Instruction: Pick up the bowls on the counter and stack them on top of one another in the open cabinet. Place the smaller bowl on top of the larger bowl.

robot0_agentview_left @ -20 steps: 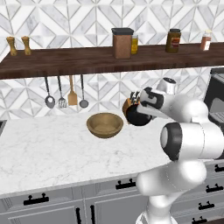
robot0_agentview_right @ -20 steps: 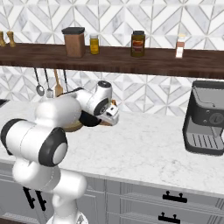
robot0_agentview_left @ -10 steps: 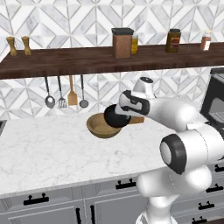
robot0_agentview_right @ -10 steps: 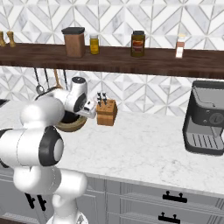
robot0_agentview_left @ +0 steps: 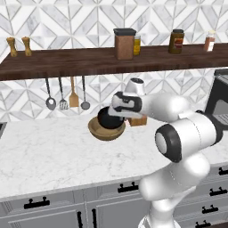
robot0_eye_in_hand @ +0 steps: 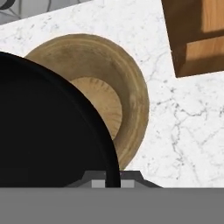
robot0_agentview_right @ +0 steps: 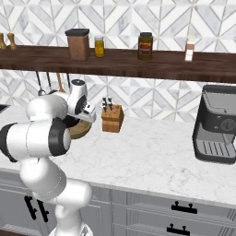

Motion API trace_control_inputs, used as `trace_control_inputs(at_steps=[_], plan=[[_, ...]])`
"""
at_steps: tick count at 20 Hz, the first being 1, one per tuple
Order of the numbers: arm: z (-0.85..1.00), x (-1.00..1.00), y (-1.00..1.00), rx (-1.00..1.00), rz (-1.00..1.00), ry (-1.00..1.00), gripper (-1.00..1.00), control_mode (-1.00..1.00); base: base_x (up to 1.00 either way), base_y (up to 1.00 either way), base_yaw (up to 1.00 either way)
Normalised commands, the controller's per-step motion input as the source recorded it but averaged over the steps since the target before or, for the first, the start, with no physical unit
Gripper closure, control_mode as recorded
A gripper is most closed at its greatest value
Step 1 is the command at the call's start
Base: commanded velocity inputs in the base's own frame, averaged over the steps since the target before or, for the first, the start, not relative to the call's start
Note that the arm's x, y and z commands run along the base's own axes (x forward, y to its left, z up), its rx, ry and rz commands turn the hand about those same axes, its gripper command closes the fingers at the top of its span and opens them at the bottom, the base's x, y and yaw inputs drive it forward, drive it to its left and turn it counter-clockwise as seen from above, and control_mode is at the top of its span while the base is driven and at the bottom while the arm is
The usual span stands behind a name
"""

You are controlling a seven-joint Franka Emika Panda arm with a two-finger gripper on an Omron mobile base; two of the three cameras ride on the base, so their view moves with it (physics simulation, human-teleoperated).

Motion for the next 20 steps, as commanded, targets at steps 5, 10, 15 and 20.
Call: trace_control_inputs(at_steps=[5,10,15,20], plan=[[-0.34,0.29,0.01,0.00,0.00,0.06,1.00,-1.00,0.00,0.00,0.00],[-0.15,0.42,0.14,0.00,0.00,0.11,1.00,-1.00,0.00,0.00,0.00],[-0.25,0.34,0.23,0.00,0.00,0.14,1.00,-1.00,0.00,0.00,0.00],[-0.18,0.33,0.11,0.00,0.00,0.05,-1.00,-1.00,0.00,0.00,0.00]])
